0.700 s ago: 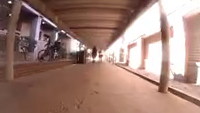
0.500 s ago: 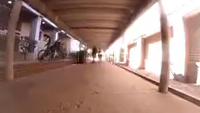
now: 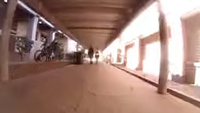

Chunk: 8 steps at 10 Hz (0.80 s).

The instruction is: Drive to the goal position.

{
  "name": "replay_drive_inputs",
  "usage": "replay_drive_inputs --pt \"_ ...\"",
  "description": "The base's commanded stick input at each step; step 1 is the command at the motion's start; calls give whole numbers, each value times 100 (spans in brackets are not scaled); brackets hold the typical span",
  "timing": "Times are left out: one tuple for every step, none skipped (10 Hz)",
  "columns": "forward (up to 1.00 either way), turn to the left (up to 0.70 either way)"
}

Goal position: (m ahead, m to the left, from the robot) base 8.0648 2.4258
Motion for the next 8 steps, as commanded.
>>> replay_drive_inputs --pt "70 0" --pt "70 0" --pt "70 0" --pt "70 0" --pt "70 0" --pt "70 0" --pt "70 0" --pt "70 0"
